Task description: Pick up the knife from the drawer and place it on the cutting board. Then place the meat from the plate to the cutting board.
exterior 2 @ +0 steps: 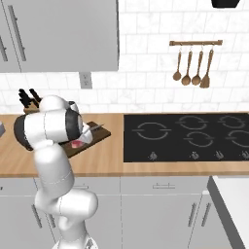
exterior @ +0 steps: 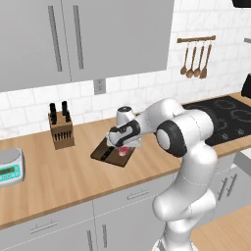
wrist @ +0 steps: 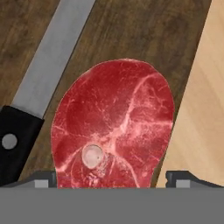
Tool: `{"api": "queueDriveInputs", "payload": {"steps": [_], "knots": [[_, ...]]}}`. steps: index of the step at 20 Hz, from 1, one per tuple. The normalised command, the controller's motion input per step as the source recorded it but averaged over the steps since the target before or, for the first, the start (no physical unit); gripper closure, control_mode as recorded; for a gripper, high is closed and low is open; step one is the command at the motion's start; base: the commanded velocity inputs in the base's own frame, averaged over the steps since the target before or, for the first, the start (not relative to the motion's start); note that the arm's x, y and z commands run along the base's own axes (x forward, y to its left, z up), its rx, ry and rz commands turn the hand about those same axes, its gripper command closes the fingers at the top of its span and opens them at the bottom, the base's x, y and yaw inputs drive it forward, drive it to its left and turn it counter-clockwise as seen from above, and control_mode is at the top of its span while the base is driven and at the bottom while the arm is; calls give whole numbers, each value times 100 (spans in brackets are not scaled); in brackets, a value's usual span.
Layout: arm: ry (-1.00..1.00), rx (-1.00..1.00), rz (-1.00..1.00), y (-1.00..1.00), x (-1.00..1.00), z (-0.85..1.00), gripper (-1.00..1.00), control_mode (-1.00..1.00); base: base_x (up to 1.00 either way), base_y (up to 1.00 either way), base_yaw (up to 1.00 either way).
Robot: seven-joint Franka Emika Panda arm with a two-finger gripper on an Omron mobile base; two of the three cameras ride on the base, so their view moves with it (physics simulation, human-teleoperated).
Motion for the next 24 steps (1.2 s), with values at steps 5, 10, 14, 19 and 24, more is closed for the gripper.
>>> {"api": "queueDriveInputs", "payload": {"steps": [5,10,14,19,24], "knots": [[-1,7,-3,-20,-55,51,-100,-100,0,0,0],[-6,7,-3,-9,-52,54,-100,-100,0,0,0],[-11,6,-3,0,-64,48,-100,-100,0,0,0],[-10,8,-5,-10,-88,36,-100,-100,0,0,0],[-8,5,-9,-32,-84,30,-100,-100,0,0,0]]}}
